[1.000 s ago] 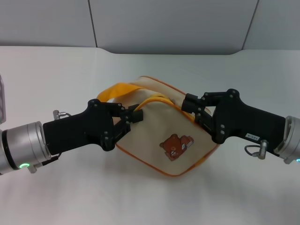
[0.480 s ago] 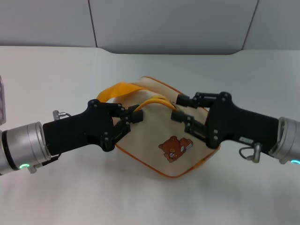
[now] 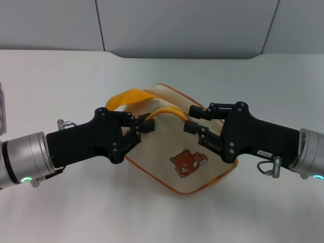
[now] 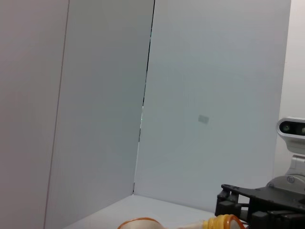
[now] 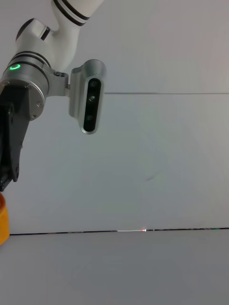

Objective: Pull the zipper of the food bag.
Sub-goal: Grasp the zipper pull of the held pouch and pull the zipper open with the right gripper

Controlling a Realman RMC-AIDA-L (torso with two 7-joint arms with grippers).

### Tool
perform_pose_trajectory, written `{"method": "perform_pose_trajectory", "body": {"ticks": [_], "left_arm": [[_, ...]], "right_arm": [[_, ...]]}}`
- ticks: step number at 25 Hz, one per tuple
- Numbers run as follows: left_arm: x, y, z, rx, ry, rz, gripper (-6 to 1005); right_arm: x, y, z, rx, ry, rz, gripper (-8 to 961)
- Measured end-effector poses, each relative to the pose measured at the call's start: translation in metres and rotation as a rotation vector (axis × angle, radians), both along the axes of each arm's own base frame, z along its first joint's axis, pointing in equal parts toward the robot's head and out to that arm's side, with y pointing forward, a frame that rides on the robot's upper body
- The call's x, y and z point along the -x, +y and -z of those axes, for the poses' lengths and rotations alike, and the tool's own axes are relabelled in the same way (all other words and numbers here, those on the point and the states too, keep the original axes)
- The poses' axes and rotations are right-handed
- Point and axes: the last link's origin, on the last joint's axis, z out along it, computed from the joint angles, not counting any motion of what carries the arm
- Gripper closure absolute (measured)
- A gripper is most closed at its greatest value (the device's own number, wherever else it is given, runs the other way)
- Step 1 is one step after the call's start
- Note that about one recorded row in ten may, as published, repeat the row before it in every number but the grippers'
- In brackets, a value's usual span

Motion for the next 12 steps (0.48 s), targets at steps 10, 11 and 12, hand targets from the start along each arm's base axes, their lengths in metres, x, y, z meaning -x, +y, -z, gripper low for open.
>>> {"method": "perform_pose_trajectory", "body": {"ticks": [10, 11, 12], "left_arm": [[0.0013, 0.0006, -0.0005, -0.006, 0.004, -0.006, 923], [0.0014, 0.0006, -0.0005, -0.006, 0.005, -0.006, 923], [0.0014, 0.0006, -0.0005, -0.006, 0.005, -0.006, 923]], "right_arm": [[-0.0023, -0.0019, -0.0015, -0.004, 0.003, 0.003, 832], [-0.0023, -0.0018, -0.0016, -0.004, 0.002, 0.003, 851], [-0.0023, -0.0018, -0.0016, -0.004, 0.002, 0.003, 869]]}}
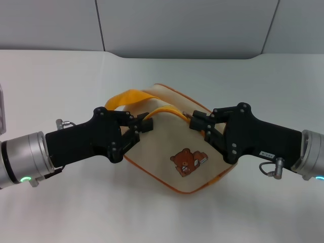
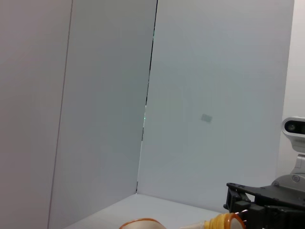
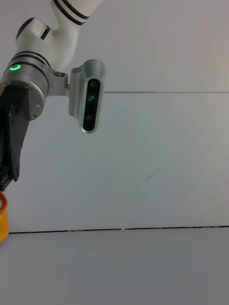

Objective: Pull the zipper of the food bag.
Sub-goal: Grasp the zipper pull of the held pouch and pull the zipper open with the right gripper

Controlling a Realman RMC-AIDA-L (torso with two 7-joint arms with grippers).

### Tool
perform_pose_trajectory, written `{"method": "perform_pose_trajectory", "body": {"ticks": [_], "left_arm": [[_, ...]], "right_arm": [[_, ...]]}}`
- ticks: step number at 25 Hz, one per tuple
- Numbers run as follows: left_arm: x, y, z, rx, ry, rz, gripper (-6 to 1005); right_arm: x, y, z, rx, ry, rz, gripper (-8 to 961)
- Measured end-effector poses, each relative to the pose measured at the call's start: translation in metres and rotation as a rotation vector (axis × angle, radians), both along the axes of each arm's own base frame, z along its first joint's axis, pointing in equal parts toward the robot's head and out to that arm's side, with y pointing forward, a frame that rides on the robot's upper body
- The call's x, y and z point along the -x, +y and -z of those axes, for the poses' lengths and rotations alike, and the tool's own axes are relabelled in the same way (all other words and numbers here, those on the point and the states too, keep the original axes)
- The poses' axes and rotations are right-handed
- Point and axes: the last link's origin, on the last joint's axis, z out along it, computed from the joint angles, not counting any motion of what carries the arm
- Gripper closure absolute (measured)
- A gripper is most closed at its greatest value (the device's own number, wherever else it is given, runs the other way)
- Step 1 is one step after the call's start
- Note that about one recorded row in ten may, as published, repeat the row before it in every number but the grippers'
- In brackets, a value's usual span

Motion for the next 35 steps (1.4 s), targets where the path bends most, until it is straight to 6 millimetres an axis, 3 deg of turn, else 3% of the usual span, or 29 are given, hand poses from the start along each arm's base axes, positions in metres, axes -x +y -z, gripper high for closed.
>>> {"method": "perform_pose_trajectory", "body": {"ticks": [13, 35], "left_arm": [[0.001, -0.001, 0.001, 0.003, 0.002, -0.006, 921], [0.008, -0.003, -0.003, -0.02, -0.004, -0.033, 919]], "right_arm": [[-0.002, 0.006, -0.01, 0.016, 0.032, 0.058, 948], [-0.013, 0.004, -0.012, 0.029, 0.027, 0.122, 957]]}}
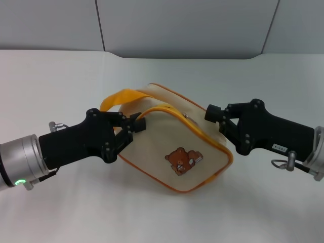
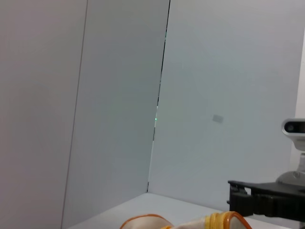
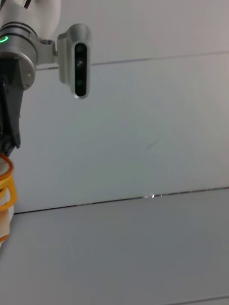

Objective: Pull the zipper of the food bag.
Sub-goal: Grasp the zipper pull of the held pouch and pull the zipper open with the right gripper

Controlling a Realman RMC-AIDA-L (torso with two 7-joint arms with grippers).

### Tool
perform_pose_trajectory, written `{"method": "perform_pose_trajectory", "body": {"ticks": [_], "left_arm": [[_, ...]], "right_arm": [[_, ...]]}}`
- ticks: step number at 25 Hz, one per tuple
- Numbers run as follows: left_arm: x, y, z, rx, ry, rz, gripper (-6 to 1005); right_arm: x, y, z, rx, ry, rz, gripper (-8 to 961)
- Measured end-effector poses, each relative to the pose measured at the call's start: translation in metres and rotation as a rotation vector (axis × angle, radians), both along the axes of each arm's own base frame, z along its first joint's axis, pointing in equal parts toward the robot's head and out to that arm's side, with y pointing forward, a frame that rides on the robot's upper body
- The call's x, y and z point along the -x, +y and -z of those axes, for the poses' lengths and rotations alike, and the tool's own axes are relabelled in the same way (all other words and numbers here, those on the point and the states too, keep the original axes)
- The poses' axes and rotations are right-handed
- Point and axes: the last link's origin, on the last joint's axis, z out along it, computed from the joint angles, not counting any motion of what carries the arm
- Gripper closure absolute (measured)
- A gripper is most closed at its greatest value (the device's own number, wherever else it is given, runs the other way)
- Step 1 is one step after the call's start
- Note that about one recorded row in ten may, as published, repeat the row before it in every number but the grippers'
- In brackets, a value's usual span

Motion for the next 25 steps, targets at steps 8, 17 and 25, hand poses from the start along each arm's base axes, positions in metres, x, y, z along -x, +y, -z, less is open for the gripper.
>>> {"method": "perform_pose_trajectory", "body": {"ticks": [8, 17, 25], "left_arm": [[0.0, -0.001, -0.001, -0.003, -0.007, -0.002, 918], [-0.002, 0.001, -0.001, 0.001, -0.005, 0.01, 917], [-0.002, 0.001, 0.0, 0.003, -0.01, 0.002, 916]], "right_arm": [[-0.008, 0.0, -0.003, -0.003, -0.02, 0.033, 954], [0.001, 0.014, -0.012, -0.136, -0.148, -0.136, 866], [0.01, 0.006, -0.011, -0.093, -0.128, -0.212, 693]]}}
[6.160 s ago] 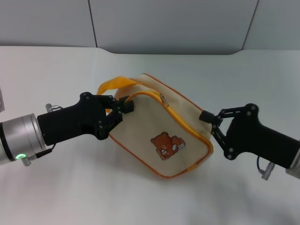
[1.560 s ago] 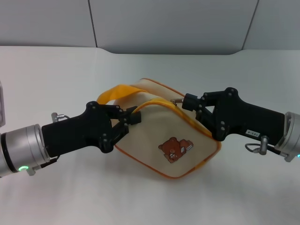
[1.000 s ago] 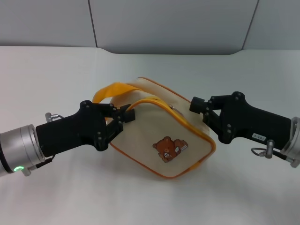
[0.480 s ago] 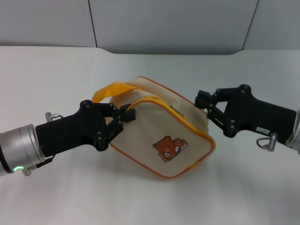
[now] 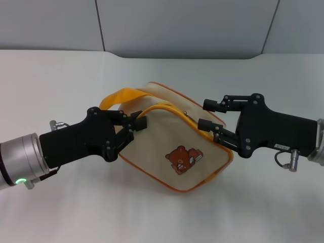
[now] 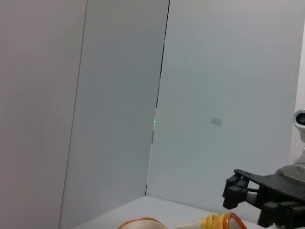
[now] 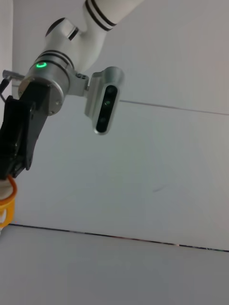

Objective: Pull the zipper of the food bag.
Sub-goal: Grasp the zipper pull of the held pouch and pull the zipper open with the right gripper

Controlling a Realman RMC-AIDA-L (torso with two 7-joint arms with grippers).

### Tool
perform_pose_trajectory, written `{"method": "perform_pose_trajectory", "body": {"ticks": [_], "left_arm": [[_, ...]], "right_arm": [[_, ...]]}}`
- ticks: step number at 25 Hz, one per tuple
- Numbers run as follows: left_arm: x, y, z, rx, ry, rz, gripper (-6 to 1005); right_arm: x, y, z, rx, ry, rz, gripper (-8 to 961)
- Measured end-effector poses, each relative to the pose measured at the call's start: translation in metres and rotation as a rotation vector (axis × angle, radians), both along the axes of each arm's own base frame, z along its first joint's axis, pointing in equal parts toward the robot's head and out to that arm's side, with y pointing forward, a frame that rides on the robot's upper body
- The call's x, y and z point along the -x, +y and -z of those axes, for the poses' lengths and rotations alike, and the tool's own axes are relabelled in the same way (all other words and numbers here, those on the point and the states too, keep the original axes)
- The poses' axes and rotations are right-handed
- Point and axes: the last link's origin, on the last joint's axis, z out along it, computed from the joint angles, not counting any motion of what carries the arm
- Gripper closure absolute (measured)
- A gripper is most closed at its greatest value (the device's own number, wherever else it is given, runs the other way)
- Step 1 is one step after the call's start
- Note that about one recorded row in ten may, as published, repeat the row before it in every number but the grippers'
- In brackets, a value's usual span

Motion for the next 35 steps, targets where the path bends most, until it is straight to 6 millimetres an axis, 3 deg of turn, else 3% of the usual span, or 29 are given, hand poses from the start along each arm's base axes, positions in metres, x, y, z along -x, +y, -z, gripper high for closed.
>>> {"method": "perform_pose_trajectory", "body": {"ticks": [3, 18, 28, 35], "left_arm": [[0.001, -0.001, 0.0, 0.0, -0.002, -0.002, 915], [0.001, -0.002, -0.001, 0.004, 0.0, 0.0, 914], [0.002, -0.002, -0.001, 0.002, 0.001, 0.001, 912], [-0.001, -0.001, 0.001, 0.015, 0.002, 0.01, 912]], "right_arm": [[0.0, 0.003, 0.001, -0.005, -0.008, 0.007, 595], [0.004, 0.016, 0.017, 0.001, -0.075, 0.038, 600], [0.001, 0.011, 0.017, -0.038, -0.187, -0.104, 601], [0.011, 0.012, 0.022, -0.021, -0.232, -0.196, 603]]}}
